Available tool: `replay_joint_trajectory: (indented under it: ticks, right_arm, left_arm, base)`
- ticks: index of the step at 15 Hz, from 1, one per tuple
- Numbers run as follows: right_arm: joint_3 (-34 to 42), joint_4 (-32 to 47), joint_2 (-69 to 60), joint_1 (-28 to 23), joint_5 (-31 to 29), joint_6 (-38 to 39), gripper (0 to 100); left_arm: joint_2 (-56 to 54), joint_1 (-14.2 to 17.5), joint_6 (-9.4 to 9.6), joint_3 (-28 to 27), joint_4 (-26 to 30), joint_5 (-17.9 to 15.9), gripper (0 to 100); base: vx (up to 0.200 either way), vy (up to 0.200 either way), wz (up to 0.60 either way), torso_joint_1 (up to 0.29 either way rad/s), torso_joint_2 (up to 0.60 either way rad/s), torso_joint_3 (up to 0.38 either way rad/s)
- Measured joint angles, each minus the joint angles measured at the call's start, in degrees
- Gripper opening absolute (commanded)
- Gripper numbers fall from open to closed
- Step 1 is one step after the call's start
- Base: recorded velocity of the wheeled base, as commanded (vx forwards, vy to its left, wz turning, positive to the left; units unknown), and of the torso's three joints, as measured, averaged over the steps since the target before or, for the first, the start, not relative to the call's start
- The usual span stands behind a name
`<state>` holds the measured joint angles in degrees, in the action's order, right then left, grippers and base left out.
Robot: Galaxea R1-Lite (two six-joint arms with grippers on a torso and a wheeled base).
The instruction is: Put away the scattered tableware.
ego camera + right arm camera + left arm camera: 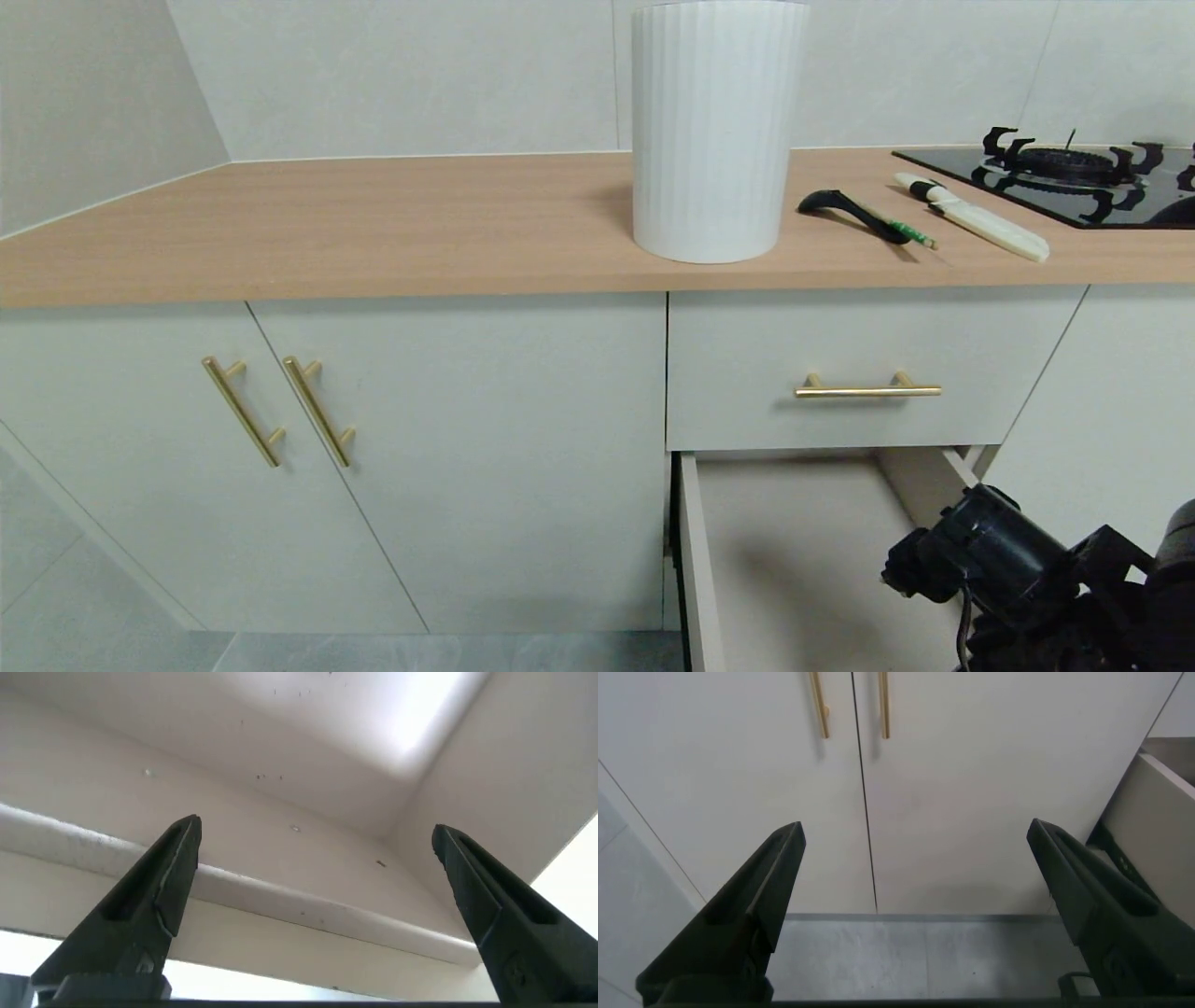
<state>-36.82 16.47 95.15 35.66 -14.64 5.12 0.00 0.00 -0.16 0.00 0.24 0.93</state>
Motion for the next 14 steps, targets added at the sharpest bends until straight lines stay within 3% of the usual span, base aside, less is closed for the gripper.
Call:
replay_joint_trajectory:
  ticks: [6,14]
  right_arm:
    - [-6.0,-2.3,-1.5,-0.7,-0.9,10.0,100]
    - [-7.0,-6.1,-5.7,-3.6,-3.4,10.3,100]
  left_arm:
    - [0.0,0.0,0.00,0.0,0.0,0.0,100]
    - [0.0,0.0,0.00,0.0,0.0,0.0,100]
  base:
    - [0.000,0.000,0.00,0.000,0.00,0.000]
    - [0.000,0.000,0.00,0.000,0.00,0.000]
